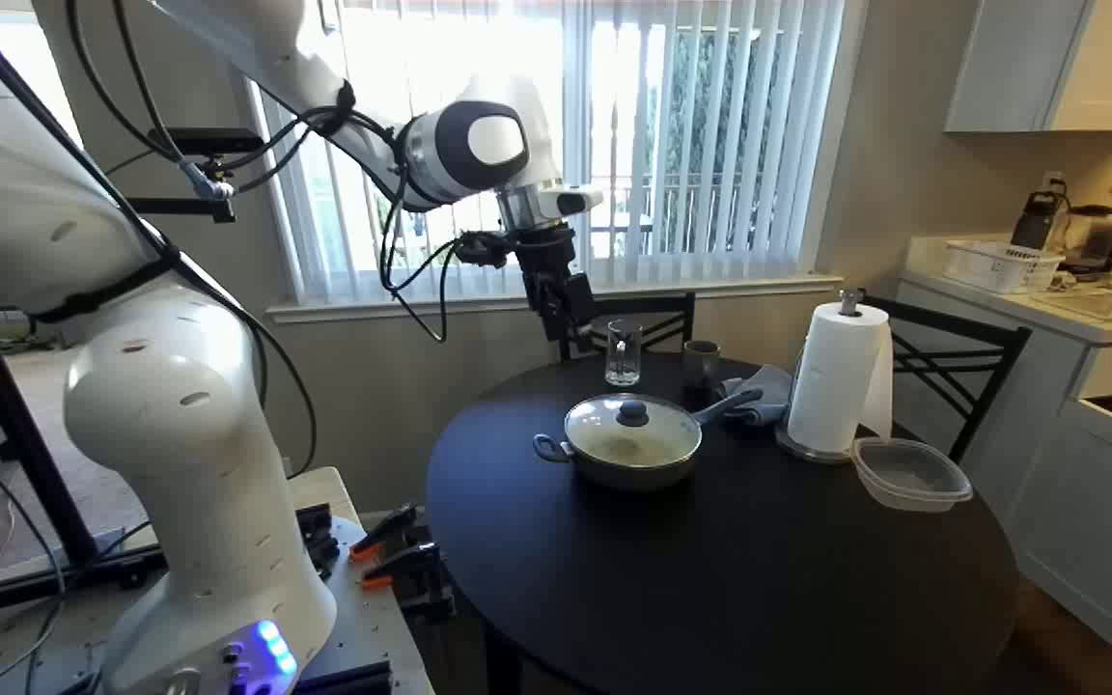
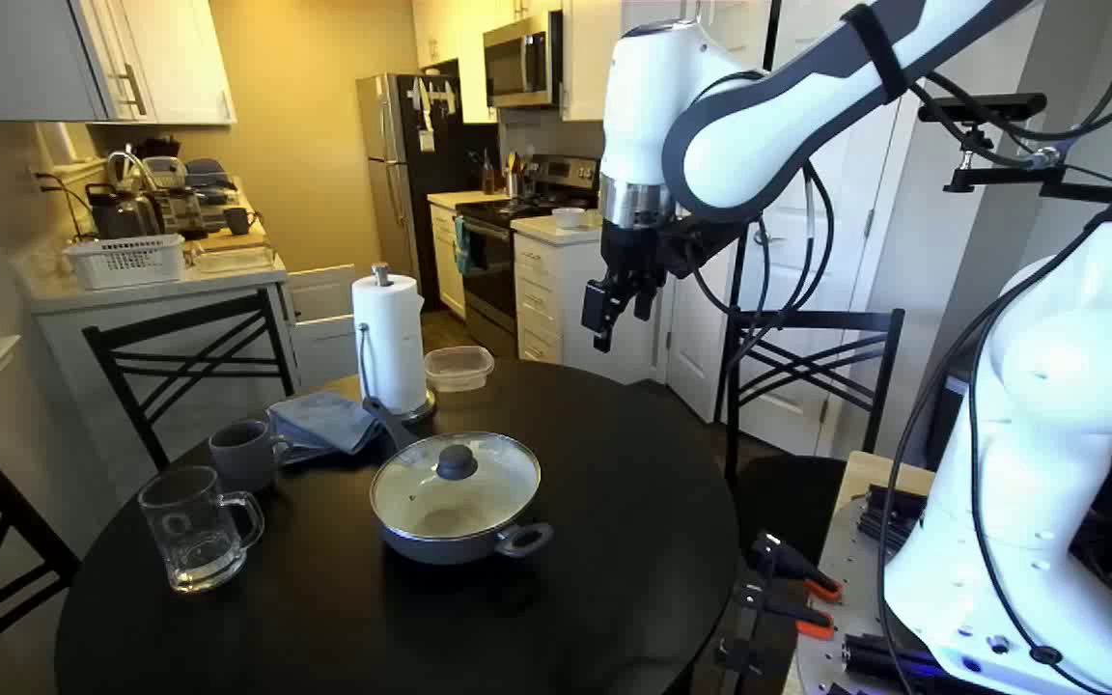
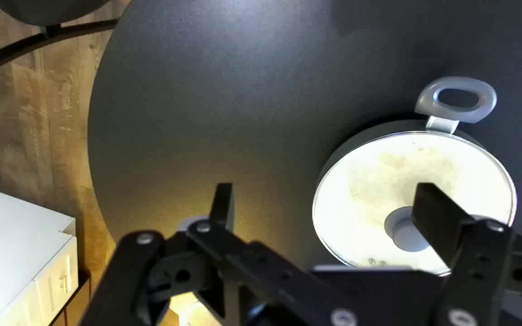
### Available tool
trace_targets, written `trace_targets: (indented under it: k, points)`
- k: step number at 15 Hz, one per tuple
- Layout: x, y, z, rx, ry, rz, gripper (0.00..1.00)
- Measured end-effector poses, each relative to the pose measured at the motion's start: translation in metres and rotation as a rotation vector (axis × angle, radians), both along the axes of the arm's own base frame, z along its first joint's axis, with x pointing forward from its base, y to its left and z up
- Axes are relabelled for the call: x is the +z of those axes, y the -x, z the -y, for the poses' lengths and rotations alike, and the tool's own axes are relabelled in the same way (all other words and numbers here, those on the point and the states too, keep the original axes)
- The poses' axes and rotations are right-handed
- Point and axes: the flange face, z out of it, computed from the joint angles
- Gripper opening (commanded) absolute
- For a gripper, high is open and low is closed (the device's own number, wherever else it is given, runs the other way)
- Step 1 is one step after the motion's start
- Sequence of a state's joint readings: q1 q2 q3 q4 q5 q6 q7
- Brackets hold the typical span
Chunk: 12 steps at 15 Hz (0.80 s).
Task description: Remove the glass lid from the grey pan and put it on the table
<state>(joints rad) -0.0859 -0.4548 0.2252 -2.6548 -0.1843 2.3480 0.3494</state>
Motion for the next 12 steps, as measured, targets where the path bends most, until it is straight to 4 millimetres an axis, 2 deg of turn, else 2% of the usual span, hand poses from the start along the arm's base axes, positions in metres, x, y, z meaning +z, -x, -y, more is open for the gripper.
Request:
trace_targets:
  k: [8, 12]
  points:
    - [0.002, -0.003, 0.000, 0.005, 0.003, 0.004, 1.00]
    - [0.005, -0.037, -0.015, 0.093, -0.011, 0.049, 1.00]
